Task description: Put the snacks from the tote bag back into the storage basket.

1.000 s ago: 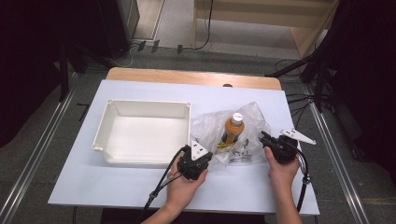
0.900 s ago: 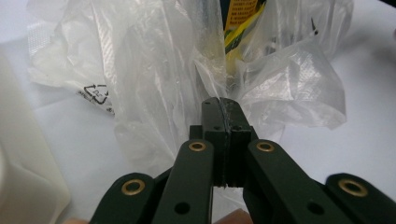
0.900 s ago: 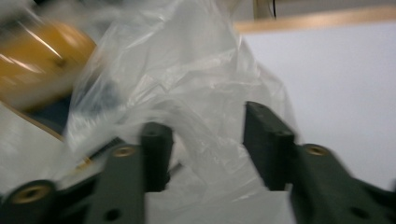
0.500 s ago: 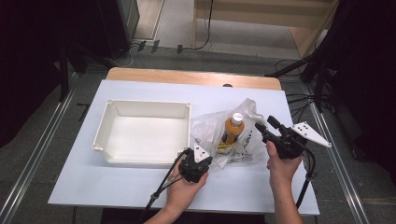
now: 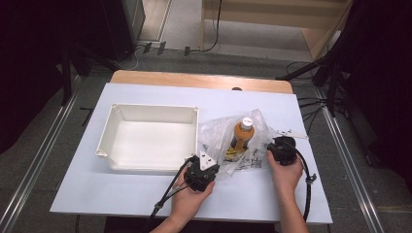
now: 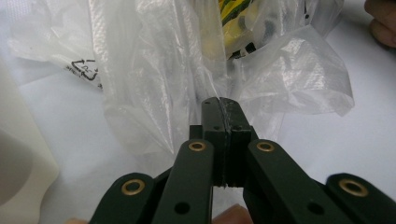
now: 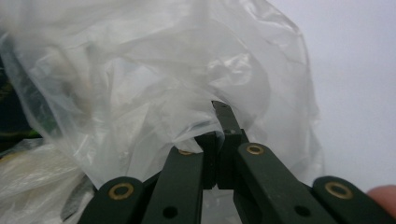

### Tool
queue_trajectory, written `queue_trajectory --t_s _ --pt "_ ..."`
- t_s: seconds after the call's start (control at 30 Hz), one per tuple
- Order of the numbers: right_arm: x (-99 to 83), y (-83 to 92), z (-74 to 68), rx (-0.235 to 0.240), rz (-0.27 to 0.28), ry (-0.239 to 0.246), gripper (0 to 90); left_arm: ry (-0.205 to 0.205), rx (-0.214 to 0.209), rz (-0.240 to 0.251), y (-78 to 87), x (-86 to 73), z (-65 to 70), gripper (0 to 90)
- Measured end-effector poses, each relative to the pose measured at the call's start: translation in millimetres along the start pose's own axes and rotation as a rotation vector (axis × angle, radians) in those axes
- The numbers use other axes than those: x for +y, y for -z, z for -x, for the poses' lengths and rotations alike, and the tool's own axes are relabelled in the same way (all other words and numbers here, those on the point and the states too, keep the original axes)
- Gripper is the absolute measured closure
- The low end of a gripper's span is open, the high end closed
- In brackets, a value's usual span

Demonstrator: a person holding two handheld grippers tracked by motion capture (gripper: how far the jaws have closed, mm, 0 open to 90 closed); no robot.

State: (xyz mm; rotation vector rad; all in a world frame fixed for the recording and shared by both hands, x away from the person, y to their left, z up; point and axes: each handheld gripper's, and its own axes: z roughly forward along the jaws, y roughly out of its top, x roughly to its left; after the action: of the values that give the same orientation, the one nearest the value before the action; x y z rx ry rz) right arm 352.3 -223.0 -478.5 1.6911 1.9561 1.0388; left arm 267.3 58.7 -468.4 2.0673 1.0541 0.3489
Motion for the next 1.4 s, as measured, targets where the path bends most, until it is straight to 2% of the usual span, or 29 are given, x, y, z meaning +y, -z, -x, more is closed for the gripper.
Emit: queue_trajectory --t_s 0.07,0.13,0.2,0.23,0.3,0.33,0.37,0.43,0.5,0.63,0.83,0.93,1.03,1.17,1.3,1.4 --pt "0.3 3.2 1.4 -0.038 -0.013 0.008 90.0 0.022 -0.007 0.002 -0.4 -0.2 -2.7 90.0" --pt "-3.2 2.8 3.7 -0.031 -0.026 0.0 90.0 0.04 -0.017 0.01 -0.5 -0.9 -5.1 90.0" --pt "-3.8 7.5 5.4 0.029 0.021 0.013 81.6 0.036 -0.015 0.017 0.2 -1.5 -4.9 90.0" --pt "-4.0 11.0 5.5 0.075 0.047 0.022 74.1 0.031 -0.013 0.019 0.9 -1.9 -4.1 90.0" --pt "-5.6 18.2 4.9 0.151 0.091 0.057 63.8 0.026 -0.009 0.029 1.2 -2.7 -3.0 90.0" --pt "-7.3 22.7 3.8 0.171 0.113 0.084 59.1 0.026 -0.009 0.032 1.4 -2.9 -2.8 90.0" --pt "-8.8 26.6 2.4 0.181 0.128 0.11 53.2 0.028 -0.007 0.036 1.5 -3.2 -2.5 90.0" --pt "-11.3 34.5 -0.1 0.168 0.156 0.15 45.3 0.029 -0.003 0.042 2.1 -3.7 -2.3 90.0" --pt "-12.5 44.3 0.9 0.171 0.195 0.149 39.5 0.03 -0.003 0.045 2.3 -4.0 -2.2 90.0" --pt "-14.1 62.5 5.9 0.197 0.27 0.096 35.4 0.033 -0.006 0.046 2.4 -4.2 -3.2 90.0" --pt "-12.2 88.1 3.8 0.184 0.349 0.118 29.1 0.033 -0.009 0.058 2.4 -4.4 -2.7 90.0" --pt "-5.9 99.4 -7.0 0.211 0.388 0.138 28.4 0.036 -0.005 0.062 2.0 -4.0 -2.2 90.0" --pt "1.2 105.9 -19.0 0.24 0.402 0.168 24.1 0.036 -0.005 0.066 2.0 -4.1 -2.1 90.0" --pt "7.2 111.6 -33.5 0.221 0.418 0.202 21.8 0.039 -0.006 0.071 2.1 -4.3 -2.5 90.0" --pt "13.4 114.8 -36.7 0.218 0.453 0.182 23.0 0.033 -0.005 0.068 2.9 -4.6 -2.0 90.0" --pt "19.8 111.3 -35.0 0.202 0.466 0.158 33.4 0.028 -0.003 0.071 2.5 -4.8 -1.3 90.0"
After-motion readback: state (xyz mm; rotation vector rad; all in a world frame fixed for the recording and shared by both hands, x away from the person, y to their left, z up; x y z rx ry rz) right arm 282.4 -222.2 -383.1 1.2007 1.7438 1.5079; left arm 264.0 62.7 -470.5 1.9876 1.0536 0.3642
